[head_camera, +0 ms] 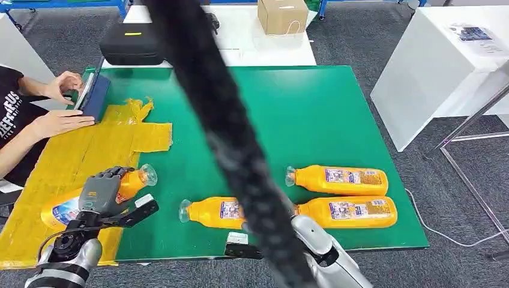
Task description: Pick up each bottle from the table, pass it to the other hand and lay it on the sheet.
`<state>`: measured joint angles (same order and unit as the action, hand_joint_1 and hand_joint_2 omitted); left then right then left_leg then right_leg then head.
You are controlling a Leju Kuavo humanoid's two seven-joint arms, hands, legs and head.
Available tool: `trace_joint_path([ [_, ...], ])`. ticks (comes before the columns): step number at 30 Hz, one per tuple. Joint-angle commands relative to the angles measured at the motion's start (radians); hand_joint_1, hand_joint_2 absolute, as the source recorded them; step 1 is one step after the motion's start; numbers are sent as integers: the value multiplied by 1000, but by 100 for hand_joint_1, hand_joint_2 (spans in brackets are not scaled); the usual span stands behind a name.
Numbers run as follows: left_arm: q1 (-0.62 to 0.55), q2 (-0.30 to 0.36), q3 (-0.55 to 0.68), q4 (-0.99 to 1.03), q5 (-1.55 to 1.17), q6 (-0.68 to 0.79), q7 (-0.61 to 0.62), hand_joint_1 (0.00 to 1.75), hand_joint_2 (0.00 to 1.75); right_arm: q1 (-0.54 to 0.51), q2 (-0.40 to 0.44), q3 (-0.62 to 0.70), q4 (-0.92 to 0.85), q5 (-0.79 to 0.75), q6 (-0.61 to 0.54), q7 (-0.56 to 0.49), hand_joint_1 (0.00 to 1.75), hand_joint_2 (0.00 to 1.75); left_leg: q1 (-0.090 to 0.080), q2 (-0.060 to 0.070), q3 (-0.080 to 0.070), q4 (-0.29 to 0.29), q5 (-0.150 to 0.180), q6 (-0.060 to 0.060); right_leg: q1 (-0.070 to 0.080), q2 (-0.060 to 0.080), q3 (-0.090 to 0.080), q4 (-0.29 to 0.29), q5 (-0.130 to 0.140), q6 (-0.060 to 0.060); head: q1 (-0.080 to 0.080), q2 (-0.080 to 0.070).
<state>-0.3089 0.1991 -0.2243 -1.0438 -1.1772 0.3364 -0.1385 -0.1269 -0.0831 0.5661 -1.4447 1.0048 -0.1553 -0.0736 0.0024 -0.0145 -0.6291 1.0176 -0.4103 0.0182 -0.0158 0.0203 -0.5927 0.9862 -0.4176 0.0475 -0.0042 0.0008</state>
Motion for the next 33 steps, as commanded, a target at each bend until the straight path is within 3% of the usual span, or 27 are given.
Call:
trace_joint_path([
  [1,-53,-55,19,202,32,41,-8,175,175,-81,-54,86,123,5,39,31,0,175,0,1,5,-2,-1,-1,0,-1,5,-2,-1,-2,0,0],
  [2,-56,-63,26,224,32,66,-11,47,175,-90,-57,94,141,10,44,40,0,175,0,1,5,-2,-1,-1,0,-1,5,-2,0,-2,0,0],
  [3,-56,-67,30,231,33,77,-12,0,175,-93,-59,97,148,15,46,46,0,175,0,2,7,-3,-1,-1,0,-1,7,-3,-1,-2,0,0],
  [19,-36,-109,74,174,138,138,-86,0,175,-156,-60,150,318,67,91,133,0,175,0,1,6,-2,-1,-1,1,-2,6,-2,-1,-2,0,0],
  [24,60,-158,114,-80,460,-13,-263,0,175,-153,-40,130,356,82,90,159,0,175,0,1,6,-1,-2,-1,1,-2,6,-2,-1,-2,0,0],
  [33,69,-155,110,-112,461,-23,-244,0,175,-155,-38,128,361,85,89,160,0,175,0,1,5,-1,-1,-1,1,-2,5,-2,0,-2,0,0],
])
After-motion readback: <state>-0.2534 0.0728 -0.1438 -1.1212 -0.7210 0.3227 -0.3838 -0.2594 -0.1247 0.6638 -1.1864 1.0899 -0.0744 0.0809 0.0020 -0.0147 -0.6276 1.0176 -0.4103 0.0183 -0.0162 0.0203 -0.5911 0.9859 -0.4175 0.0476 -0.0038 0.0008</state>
